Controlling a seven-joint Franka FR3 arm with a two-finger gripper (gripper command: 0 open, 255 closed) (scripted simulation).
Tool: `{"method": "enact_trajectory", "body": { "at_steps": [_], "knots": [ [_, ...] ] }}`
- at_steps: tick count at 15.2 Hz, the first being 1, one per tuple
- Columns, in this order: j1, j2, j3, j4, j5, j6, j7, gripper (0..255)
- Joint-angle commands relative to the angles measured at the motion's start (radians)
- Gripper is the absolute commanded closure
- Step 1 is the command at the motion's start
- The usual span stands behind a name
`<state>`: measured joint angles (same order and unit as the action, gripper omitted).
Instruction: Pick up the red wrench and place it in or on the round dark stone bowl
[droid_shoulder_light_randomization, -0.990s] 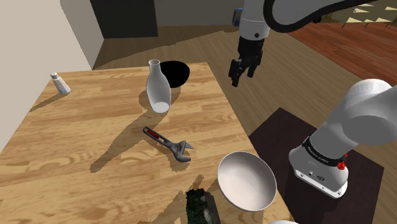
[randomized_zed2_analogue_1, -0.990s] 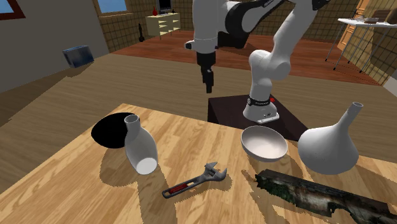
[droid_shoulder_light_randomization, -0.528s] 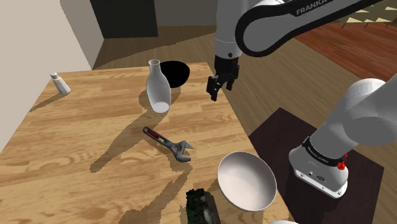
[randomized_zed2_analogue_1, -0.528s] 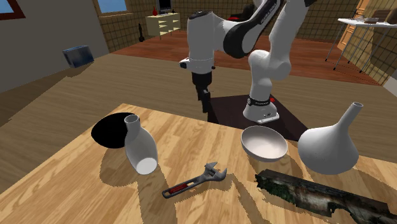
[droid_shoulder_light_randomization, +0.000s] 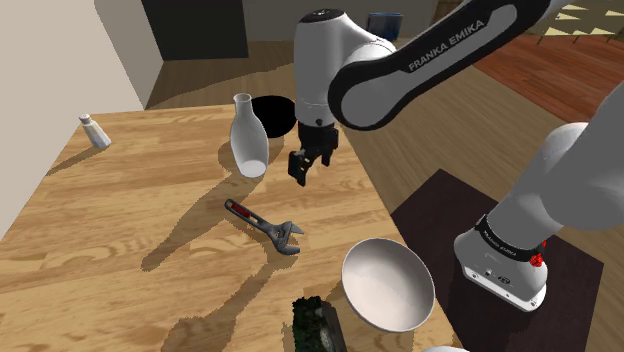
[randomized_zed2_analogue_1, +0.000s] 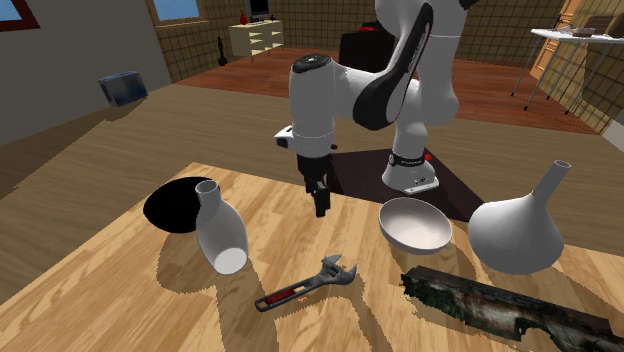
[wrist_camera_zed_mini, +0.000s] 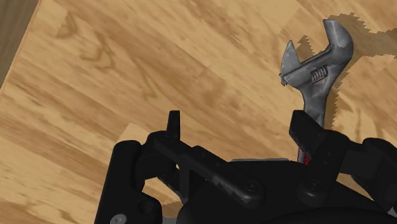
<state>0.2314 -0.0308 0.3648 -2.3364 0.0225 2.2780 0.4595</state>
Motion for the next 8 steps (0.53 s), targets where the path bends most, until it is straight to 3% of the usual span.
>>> {"method": "enact_trajectory", "body": {
  "at_steps": [1,8],
  "knots": [
    [0.012,0.074,0.015,0.038,-0.034,0.037,0.033,0],
    [0.096,0.327,0.03,0.22,-0.174,0.102,0.154,0]
  ]
}}
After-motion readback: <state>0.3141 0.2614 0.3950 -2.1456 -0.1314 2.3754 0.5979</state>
